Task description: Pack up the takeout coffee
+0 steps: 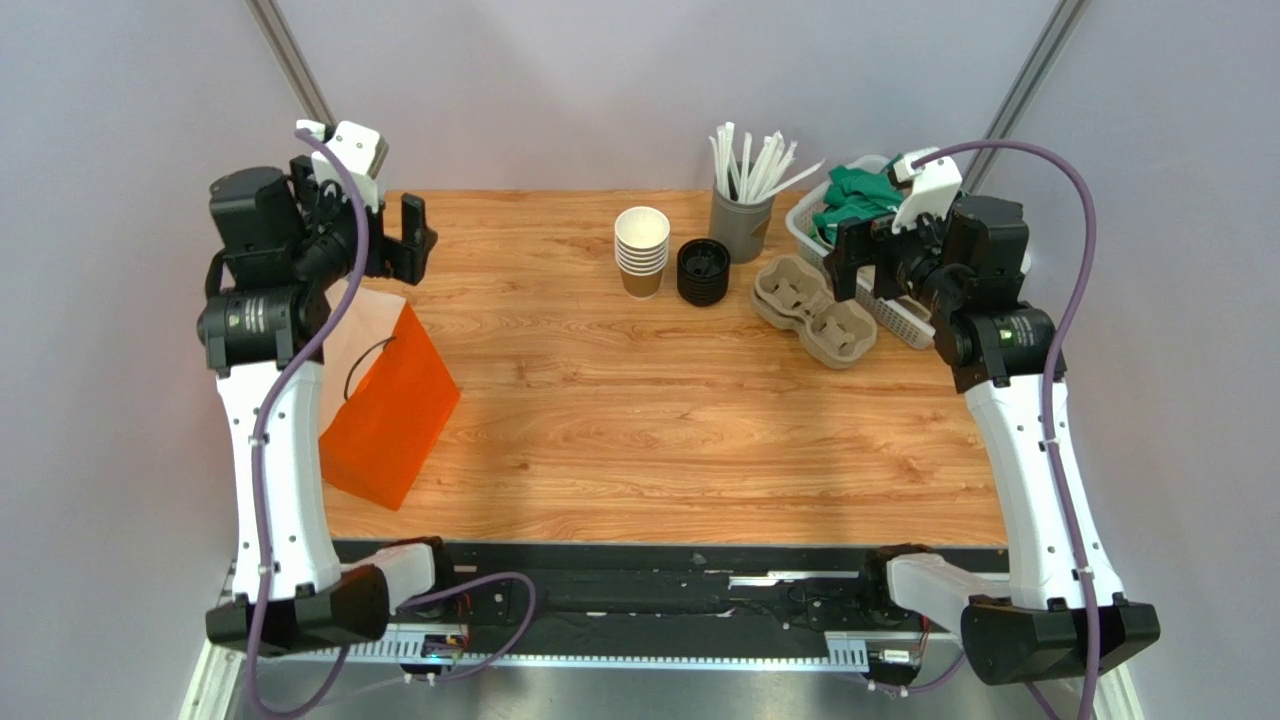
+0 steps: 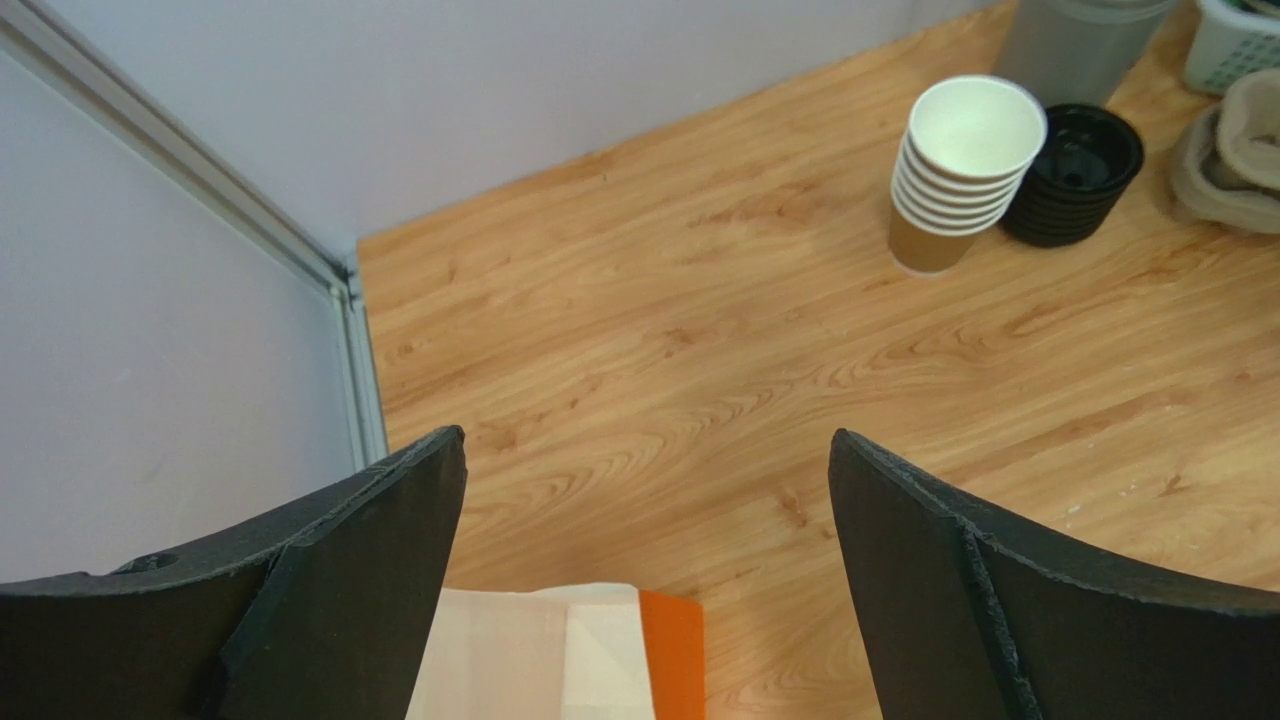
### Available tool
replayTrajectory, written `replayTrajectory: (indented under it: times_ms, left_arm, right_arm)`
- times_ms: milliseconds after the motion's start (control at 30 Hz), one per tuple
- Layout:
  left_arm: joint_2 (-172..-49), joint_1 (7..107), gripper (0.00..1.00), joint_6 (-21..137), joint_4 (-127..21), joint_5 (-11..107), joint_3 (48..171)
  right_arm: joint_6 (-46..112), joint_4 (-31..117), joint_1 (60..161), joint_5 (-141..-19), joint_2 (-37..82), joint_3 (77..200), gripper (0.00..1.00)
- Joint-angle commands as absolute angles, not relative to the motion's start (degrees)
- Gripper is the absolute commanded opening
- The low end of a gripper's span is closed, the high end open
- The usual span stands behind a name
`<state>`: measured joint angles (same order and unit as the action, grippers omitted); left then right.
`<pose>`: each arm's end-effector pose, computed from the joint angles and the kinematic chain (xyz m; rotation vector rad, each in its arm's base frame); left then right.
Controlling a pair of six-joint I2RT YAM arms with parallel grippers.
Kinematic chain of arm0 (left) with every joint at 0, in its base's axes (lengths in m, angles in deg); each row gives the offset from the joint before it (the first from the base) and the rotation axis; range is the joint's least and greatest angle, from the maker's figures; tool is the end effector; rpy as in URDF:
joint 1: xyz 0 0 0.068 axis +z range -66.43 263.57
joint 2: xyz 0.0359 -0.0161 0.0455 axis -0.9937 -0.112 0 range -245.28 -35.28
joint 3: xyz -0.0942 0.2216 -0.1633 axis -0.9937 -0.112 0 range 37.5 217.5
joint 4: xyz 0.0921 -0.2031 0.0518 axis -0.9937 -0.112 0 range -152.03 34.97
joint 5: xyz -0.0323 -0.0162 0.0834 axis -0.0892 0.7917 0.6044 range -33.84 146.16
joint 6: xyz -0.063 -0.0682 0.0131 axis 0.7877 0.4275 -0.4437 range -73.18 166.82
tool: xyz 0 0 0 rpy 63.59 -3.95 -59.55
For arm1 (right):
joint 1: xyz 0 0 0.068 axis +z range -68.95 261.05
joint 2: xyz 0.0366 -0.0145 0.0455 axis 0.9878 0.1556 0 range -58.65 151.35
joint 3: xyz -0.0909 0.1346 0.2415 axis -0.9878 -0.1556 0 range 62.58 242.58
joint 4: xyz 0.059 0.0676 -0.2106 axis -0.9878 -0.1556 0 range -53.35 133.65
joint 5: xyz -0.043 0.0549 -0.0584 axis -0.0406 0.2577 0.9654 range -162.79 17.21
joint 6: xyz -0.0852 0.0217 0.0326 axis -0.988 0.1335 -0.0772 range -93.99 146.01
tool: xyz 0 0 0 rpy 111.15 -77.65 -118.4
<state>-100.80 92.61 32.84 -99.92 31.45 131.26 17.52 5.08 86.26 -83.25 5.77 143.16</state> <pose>0.2070 -0.0029 0.4798 0.3732 1.7974 -0.1196 0.2259 0.0359 0.4246 -0.3521 1.9258 0.1414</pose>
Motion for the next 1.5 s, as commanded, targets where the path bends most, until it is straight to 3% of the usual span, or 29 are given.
replayTrajectory:
  times_ms: [0, 300, 1067, 1467]
  left_arm:
    - [-106.19, 91.57, 0.98, 32.85, -101.34, 35.94, 134.08]
    - [-115.09, 88.49, 0.95, 31.88, -116.9, 42.53, 140.86]
    - [-109.73, 88.4, 0.79, 30.91, -124.73, 47.9, 131.29]
    - [-111.4, 88.4, 0.49, 30.91, -123.41, 47.81, 129.61]
  right_arm:
    - [16.79, 11.39, 86.5, -82.81, 4.54, 140.9, 0.99]
    - [16.35, 12.18, 86.5, -82.54, 4.45, 138.96, 0.99]
    - [15.55, 12.53, 87.28, -82.89, 6.21, 137.29, 0.99]
    - [15.82, 12.27, 87.38, -83.34, 6.12, 137.2, 0.99]
